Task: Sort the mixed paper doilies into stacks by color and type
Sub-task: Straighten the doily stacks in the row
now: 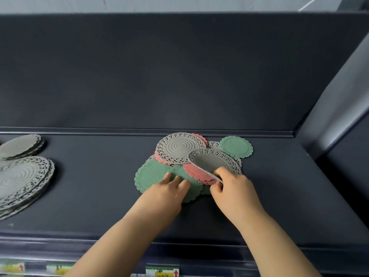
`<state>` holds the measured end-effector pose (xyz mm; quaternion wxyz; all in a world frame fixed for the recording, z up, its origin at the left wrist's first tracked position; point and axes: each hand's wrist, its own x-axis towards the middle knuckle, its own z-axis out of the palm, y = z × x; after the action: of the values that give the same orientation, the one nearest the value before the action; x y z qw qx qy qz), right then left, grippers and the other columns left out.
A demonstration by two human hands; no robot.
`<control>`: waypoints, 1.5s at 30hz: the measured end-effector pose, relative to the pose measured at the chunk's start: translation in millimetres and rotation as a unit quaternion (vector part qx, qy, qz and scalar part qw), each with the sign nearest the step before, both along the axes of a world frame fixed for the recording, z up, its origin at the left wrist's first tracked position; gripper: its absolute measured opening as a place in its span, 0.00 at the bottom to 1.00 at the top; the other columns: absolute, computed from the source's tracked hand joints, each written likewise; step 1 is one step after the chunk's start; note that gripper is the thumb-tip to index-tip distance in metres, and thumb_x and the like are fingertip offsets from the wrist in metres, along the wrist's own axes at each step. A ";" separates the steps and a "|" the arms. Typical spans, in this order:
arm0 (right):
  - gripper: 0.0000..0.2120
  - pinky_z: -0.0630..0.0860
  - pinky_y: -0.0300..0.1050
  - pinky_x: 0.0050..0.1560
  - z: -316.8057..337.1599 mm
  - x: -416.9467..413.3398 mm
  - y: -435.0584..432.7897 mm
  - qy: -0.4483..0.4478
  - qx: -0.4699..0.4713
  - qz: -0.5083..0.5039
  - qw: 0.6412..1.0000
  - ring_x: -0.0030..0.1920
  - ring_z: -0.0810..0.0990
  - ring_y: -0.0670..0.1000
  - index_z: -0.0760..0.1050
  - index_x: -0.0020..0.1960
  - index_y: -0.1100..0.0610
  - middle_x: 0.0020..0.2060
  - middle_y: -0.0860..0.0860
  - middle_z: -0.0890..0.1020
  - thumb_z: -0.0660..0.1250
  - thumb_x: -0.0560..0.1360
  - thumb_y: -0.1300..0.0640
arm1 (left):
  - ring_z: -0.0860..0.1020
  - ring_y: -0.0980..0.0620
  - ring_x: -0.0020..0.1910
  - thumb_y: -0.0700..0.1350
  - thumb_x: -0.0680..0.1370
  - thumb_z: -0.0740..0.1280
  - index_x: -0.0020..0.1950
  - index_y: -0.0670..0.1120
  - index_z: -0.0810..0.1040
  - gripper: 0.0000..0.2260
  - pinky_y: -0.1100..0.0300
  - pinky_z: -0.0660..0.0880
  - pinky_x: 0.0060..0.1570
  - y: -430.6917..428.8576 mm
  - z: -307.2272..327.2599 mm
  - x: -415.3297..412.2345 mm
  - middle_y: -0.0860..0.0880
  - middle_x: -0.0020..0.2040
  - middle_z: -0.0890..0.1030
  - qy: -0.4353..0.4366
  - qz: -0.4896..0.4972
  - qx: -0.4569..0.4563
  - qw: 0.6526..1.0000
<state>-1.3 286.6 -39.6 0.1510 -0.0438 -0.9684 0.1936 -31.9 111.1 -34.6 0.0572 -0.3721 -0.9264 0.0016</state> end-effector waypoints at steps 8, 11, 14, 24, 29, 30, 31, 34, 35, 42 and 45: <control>0.04 0.62 0.42 0.28 -0.7 -2.6 0.9 0.020 -0.013 -0.010 1.000 0.27 0.69 0.52 0.74 0.45 0.55 0.25 0.48 0.70 0.61 0.73 0.57 | 0.78 0.38 0.56 0.46 0.67 0.76 0.51 0.39 0.80 0.17 0.56 0.79 0.47 -1.8 1.8 2.8 0.37 0.56 0.80 0.045 0.006 -0.028 0.999; 0.04 0.62 0.43 0.28 -1.6 -0.8 -0.2 0.023 -0.007 -0.013 1.000 0.27 0.70 0.52 0.73 0.44 0.55 0.26 0.48 0.72 0.61 0.75 0.55 | 0.83 0.42 0.41 0.31 0.55 0.77 0.37 0.41 0.81 0.14 0.57 0.77 0.24 -12.2 0.8 1.5 0.44 0.40 0.84 0.054 -0.054 0.056 0.995; 0.04 0.61 0.43 0.28 -2.2 2.2 0.3 0.031 -0.030 -0.014 0.999 0.28 0.71 0.53 0.73 0.45 0.55 0.26 0.47 0.72 0.62 0.76 0.55 | 0.83 0.51 0.40 0.30 0.55 0.76 0.40 0.43 0.82 0.17 0.61 0.74 0.20 -29.6 4.4 -1.6 0.50 0.39 0.84 0.053 -0.049 0.117 0.990; 0.08 0.62 0.24 0.26 7.2 6.2 -55.3 0.175 -0.152 -0.016 0.973 0.27 0.72 0.38 0.80 0.50 0.59 0.23 0.37 0.65 0.66 0.73 0.65 | 0.79 0.49 0.55 0.37 0.72 0.64 0.45 0.40 0.82 0.07 0.58 0.76 0.53 -90.4 20.6 -14.7 0.48 0.49 0.83 0.099 -0.022 0.268 0.958; 0.10 0.63 0.33 0.31 7.5 -16.8 -120.6 0.165 -0.160 0.017 0.973 0.27 0.69 0.43 0.80 0.54 0.59 0.23 0.38 0.66 0.66 0.73 0.64 | 0.79 0.50 0.55 0.41 0.69 0.69 0.43 0.42 0.81 0.05 0.61 0.72 0.53 -154.9 19.4 -28.5 0.49 0.47 0.83 0.109 0.010 0.284 0.953; 0.10 0.63 0.34 0.31 7.9 -21.9 -137.2 0.163 -0.163 0.018 0.973 0.27 0.70 0.44 0.80 0.54 0.58 0.24 0.40 0.71 0.66 0.73 0.64 | 0.79 0.50 0.55 0.42 0.69 0.69 0.43 0.42 0.81 0.05 0.60 0.72 0.53 -172.8 18.9 -31.6 0.49 0.48 0.83 0.109 0.022 0.286 0.952; 0.11 0.65 0.36 0.31 8.9 -27.6 -156.1 0.161 -0.166 0.023 0.973 0.28 0.72 0.46 0.80 0.55 0.58 0.25 0.43 0.75 0.66 0.73 0.64 | 0.79 0.50 0.55 0.42 0.69 0.69 0.43 0.42 0.81 0.06 0.59 0.73 0.52 -192.8 18.3 -34.7 0.49 0.48 0.83 0.112 0.035 0.288 0.950; 0.13 0.65 0.37 0.28 9.2 -44.7 -215.9 0.159 -0.173 0.061 0.970 0.29 0.72 0.44 0.79 0.56 0.58 0.23 0.42 0.71 0.66 0.73 0.65 | 0.79 0.50 0.55 0.42 0.69 0.69 0.43 0.41 0.81 0.06 0.58 0.75 0.51 -254.6 16.0 -43.2 0.49 0.47 0.83 0.128 0.073 0.298 0.943; 0.13 0.64 0.37 0.27 9.1 -50.1 -236.2 0.158 -0.170 0.072 0.970 0.28 0.71 0.45 0.79 0.57 0.58 0.22 0.41 0.70 0.66 0.73 0.66 | 0.79 0.50 0.54 0.42 0.69 0.70 0.43 0.41 0.81 0.07 0.59 0.74 0.52 -275.4 15.2 -45.8 0.48 0.47 0.83 0.134 0.081 0.300 0.941; 0.17 0.76 0.41 0.52 11.3 -79.0 -377.5 0.119 -0.125 0.155 0.973 0.48 0.82 0.51 0.75 0.62 0.57 0.51 0.54 0.83 0.65 0.74 0.66 | 0.78 0.52 0.52 0.36 0.64 0.78 0.43 0.40 0.82 0.10 0.59 0.75 0.51 -420.3 10.3 -59.2 0.48 0.45 0.83 0.150 0.157 0.296 0.930; 0.18 0.73 0.47 0.57 6.1 -81.1 -426.2 0.106 -0.082 0.184 0.974 0.55 0.80 0.51 0.77 0.59 0.58 0.55 0.53 0.81 0.67 0.71 0.68 | 0.79 0.50 0.51 0.35 0.63 0.78 0.42 0.40 0.81 0.11 0.63 0.70 0.51 -463.5 8.8 -63.7 0.47 0.44 0.84 0.156 0.167 0.294 0.928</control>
<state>-82.4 -139.6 -33.5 0.2100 0.1441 -0.9192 0.3002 -95.5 -352.4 -25.8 0.3064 -0.1735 -0.9136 -0.2035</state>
